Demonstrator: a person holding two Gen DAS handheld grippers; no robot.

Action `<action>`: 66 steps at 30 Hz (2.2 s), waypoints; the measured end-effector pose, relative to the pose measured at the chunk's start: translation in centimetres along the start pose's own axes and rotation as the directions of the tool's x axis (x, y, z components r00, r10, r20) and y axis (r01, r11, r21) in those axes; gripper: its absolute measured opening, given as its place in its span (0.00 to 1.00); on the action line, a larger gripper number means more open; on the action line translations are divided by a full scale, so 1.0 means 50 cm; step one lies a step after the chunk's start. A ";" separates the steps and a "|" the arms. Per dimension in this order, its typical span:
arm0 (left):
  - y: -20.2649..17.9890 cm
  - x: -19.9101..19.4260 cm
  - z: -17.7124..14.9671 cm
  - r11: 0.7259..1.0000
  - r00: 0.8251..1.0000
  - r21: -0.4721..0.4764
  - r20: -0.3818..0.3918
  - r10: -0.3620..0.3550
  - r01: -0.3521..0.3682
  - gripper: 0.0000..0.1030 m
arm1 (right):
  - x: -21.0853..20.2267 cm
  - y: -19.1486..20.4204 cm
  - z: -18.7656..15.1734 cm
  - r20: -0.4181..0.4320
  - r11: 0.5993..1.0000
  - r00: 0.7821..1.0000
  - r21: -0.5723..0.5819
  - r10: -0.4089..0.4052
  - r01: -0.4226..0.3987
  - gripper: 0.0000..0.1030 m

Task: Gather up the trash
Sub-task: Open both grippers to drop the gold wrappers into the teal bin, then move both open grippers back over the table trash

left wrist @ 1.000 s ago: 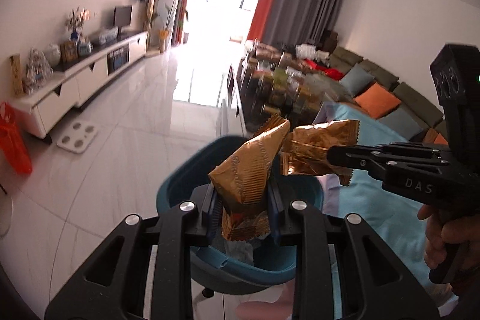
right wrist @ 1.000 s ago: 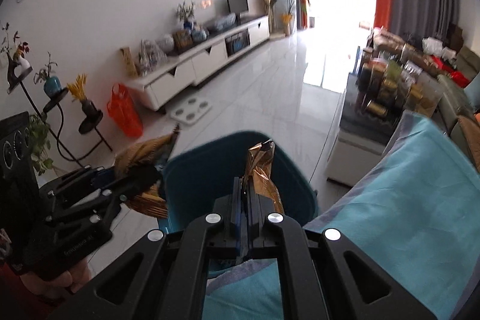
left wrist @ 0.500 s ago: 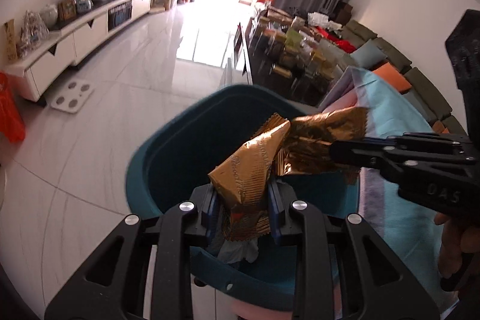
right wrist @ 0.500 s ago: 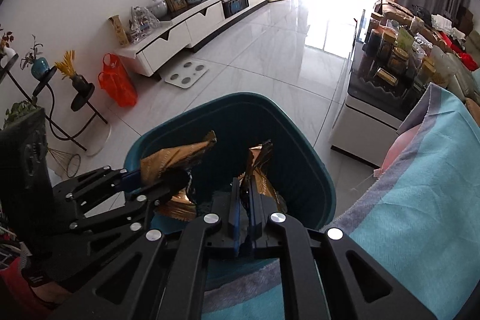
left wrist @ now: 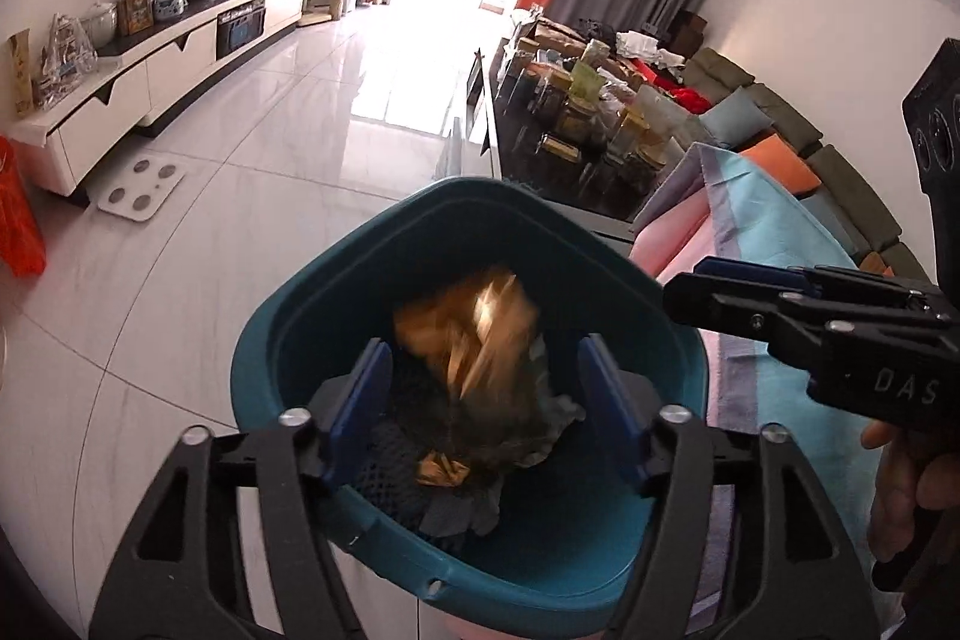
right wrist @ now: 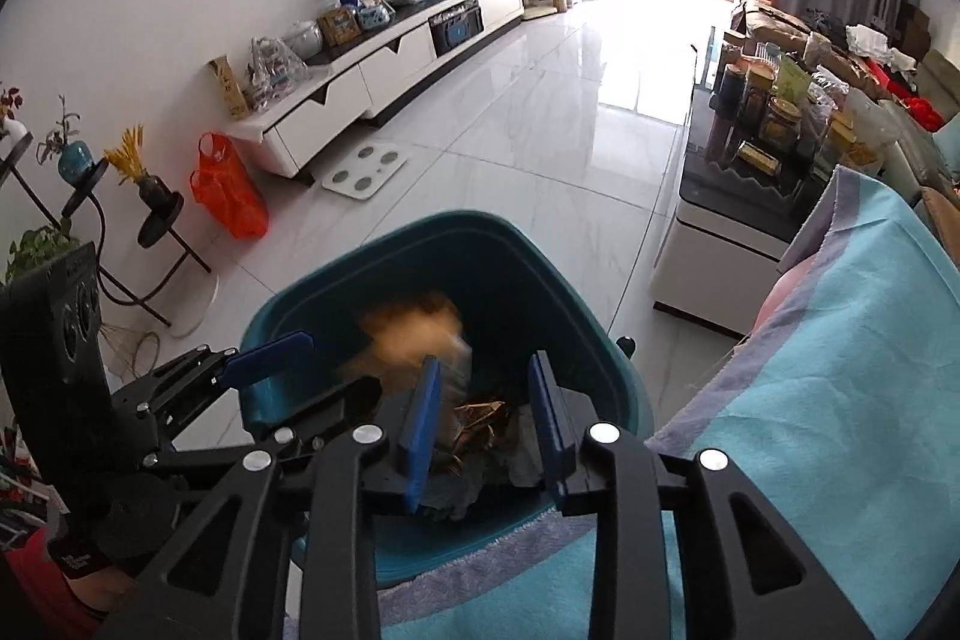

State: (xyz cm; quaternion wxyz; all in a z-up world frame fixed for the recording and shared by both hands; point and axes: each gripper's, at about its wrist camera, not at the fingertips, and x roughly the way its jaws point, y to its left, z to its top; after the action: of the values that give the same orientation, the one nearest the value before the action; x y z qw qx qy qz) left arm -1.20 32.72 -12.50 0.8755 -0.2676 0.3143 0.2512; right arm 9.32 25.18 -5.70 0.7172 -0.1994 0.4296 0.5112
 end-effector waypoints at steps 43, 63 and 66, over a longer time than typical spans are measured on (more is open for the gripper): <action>-0.223 -0.449 0.003 0.974 0.870 0.200 0.492 -0.010 -0.102 0.95 | -0.438 -0.081 -0.206 0.519 0.976 0.830 0.170 -0.205 0.135 0.93; -0.490 -0.465 -0.113 0.861 0.862 0.481 0.353 -0.363 0.165 0.95 | -0.616 -0.139 -0.478 0.508 0.825 0.660 0.440 -0.554 0.353 0.93; -0.516 -0.458 -0.131 0.833 0.860 0.517 0.318 -0.399 0.196 0.95 | -0.634 -0.145 -0.521 0.490 0.790 0.629 0.473 -0.603 0.389 0.93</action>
State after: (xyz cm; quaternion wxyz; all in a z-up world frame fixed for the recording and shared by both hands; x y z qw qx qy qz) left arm -3.74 3.56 6.88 0.9884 -0.0363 0.1262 0.0760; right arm 1.72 -14.42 4.84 0.9528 -0.0126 0.1741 0.2484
